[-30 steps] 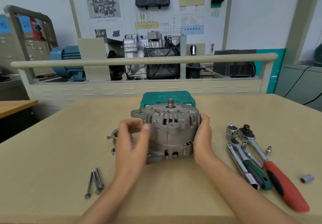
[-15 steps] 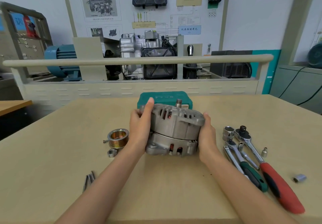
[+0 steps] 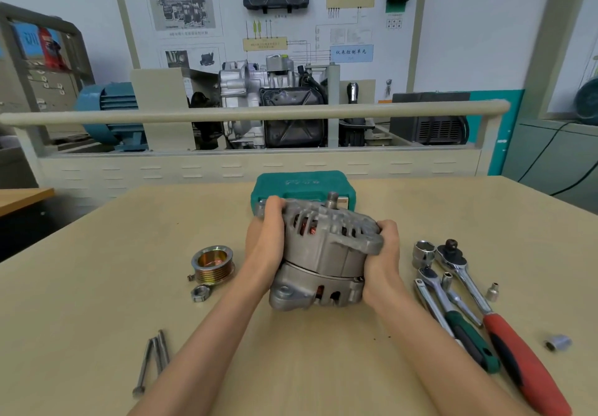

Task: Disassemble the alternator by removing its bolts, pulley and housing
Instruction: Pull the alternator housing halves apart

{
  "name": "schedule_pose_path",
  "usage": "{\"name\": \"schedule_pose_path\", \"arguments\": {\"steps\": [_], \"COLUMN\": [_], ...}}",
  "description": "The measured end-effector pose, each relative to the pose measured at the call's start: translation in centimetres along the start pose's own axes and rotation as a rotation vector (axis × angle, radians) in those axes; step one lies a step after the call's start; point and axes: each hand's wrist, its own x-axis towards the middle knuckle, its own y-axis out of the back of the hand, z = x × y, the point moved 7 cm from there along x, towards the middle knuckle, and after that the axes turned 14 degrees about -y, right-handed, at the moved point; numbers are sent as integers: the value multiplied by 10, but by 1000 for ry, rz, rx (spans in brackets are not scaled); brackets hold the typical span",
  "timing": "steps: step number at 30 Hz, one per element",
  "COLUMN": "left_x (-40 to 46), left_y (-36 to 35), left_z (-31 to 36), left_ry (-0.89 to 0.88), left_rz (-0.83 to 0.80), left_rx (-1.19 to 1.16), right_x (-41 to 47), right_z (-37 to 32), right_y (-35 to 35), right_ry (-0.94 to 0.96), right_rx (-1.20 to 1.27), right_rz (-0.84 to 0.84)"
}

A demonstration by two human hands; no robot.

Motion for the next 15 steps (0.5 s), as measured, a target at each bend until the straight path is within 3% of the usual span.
{"name": "schedule_pose_path", "arguments": {"steps": [6,15], "left_x": [-19,-11], "left_y": [10,13], "left_z": [5,56], "left_ry": [-87,-345], "left_rz": [94,78], "left_rx": [-27,-141], "right_x": [-16,-33], "right_z": [-2,-47], "right_y": [2,-18], "right_ry": [32,70], "right_rx": [90,390], "right_rz": [-114,-315]}}
